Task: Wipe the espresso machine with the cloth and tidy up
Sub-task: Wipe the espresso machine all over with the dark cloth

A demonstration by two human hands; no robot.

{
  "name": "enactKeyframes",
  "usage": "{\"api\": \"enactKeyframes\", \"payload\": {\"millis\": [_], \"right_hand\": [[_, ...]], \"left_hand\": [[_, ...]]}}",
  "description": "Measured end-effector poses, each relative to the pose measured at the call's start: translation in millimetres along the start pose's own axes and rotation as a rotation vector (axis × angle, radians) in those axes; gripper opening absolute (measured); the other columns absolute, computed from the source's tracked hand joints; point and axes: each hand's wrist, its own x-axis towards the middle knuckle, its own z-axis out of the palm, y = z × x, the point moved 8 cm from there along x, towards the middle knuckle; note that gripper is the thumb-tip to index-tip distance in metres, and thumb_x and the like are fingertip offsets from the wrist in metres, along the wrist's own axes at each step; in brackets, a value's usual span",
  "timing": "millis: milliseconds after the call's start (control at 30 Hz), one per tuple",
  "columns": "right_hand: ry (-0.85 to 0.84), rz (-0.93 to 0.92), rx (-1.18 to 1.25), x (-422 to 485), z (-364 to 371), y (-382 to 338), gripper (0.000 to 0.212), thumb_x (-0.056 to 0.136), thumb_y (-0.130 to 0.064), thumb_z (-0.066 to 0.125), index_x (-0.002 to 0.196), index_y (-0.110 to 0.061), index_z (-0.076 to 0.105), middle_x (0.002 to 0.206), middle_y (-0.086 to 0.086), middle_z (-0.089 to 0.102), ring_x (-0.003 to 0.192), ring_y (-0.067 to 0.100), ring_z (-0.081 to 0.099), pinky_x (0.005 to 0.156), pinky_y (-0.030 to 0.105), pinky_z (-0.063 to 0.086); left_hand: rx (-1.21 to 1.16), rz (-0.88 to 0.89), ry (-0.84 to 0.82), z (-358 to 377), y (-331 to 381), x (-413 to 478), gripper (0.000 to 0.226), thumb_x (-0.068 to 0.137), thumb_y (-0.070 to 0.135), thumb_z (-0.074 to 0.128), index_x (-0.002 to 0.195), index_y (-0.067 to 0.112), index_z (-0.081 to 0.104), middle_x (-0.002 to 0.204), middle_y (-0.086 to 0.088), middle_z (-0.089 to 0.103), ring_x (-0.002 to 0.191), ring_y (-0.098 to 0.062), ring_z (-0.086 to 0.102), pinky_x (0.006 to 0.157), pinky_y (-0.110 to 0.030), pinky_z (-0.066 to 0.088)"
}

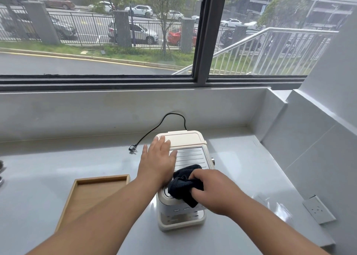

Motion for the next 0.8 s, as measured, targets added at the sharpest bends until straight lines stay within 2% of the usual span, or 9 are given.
{"api": "enactKeyframes", "payload": {"millis": [100,233,333,433,533,600,633,700,800], "right_hand": [[0.07,0.019,-0.041,19.4,-10.1,3.8,0.009,0.085,-0.035,0.054,0.093,-0.035,0.057,0.082,-0.013,0.065,0.081,0.015,0.061,0.071,0.038,0.056],[0.177,0.043,-0.073,50.3,-21.6,8.6,0.023,0.091,-0.033,0.054,0.113,-0.031,0.062,0.105,-0.005,0.069,0.094,0.022,0.061,0.073,0.036,0.05],[0.248,0.049,-0.096,74.3,-26.4,9.0,0.029,0.094,-0.03,0.053,0.121,-0.027,0.062,0.112,0.002,0.068,0.1,0.027,0.062,0.072,0.035,0.044],[0.277,0.028,-0.128,97.5,-30.6,4.1,0.028,0.096,-0.027,0.051,0.121,-0.023,0.06,0.112,0.008,0.066,0.1,0.034,0.062,0.073,0.038,0.045],[0.297,-0.002,-0.151,116.5,-32.5,-1.9,0.022,0.097,-0.025,0.051,0.118,-0.021,0.057,0.107,0.008,0.058,0.098,0.035,0.06,0.074,0.04,0.048],[0.31,-0.025,-0.173,127.0,-31.9,-5.4,0.023,0.099,-0.027,0.052,0.12,-0.021,0.056,0.101,0.004,0.05,0.1,0.034,0.058,0.072,0.038,0.043],[0.312,-0.036,-0.188,131.4,-31.5,-7.3,0.024,0.1,-0.028,0.052,0.122,-0.021,0.056,0.1,0.004,0.046,0.101,0.034,0.058,0.072,0.037,0.04],[0.306,-0.05,-0.212,138.5,-31.1,-11.3,0.026,0.1,-0.031,0.052,0.125,-0.024,0.056,0.102,0.003,0.045,0.1,0.034,0.058,0.071,0.036,0.038],[0.28,-0.102,-0.223,142.0,-25.7,-19.6,0.023,0.098,-0.031,0.052,0.12,-0.029,0.056,0.098,-0.001,0.041,0.094,0.032,0.056,0.068,0.035,0.038]], "left_hand": [[-0.004,-0.002,-0.003,-0.8,-0.3,2.1,0.061,0.108,0.051,0.036,0.161,0.021,0.033,0.175,-0.001,0.019,0.162,-0.019,0.005,0.131,-0.049,0.003],[-0.018,0.025,-0.002,-0.8,-0.2,-2.0,0.065,0.107,0.057,0.032,0.161,0.021,0.032,0.175,-0.001,0.018,0.162,-0.02,0.004,0.131,-0.048,0.006],[-0.057,0.022,-0.006,-3.4,-0.2,-2.4,0.063,0.105,0.056,0.032,0.16,0.025,0.035,0.175,0.0,0.018,0.162,-0.019,0.004,0.13,-0.048,0.009],[-0.068,0.038,-0.017,-7.0,4.0,-2.3,0.07,0.093,0.062,0.029,0.155,0.034,0.041,0.173,-0.002,0.023,0.162,-0.021,0.006,0.129,-0.05,0.015],[-0.075,0.075,0.01,-9.7,7.1,-2.6,0.079,0.09,0.069,0.042,0.16,0.034,0.031,0.17,0.001,0.027,0.16,-0.023,0.011,0.127,-0.048,0.019],[-0.096,0.124,0.065,-15.5,10.2,-3.5,0.086,0.087,0.074,0.045,0.161,0.033,0.027,0.165,0.007,0.034,0.157,-0.023,0.019,0.124,-0.046,0.026],[-0.106,0.134,0.08,-17.1,11.1,-3.8,0.089,0.086,0.077,0.042,0.162,0.034,0.025,0.165,0.009,0.033,0.157,-0.022,0.019,0.124,-0.045,0.027],[-0.116,0.104,0.068,-16.4,9.1,-4.6,0.096,0.084,0.085,0.03,0.165,0.036,0.017,0.173,0.007,0.019,0.16,-0.017,0.011,0.128,-0.043,0.02],[-0.143,0.067,0.06,-15.3,5.5,-5.0,0.097,0.083,0.089,0.019,0.166,0.039,0.012,0.176,0.009,0.008,0.16,-0.012,0.004,0.129,-0.04,0.015]]}}
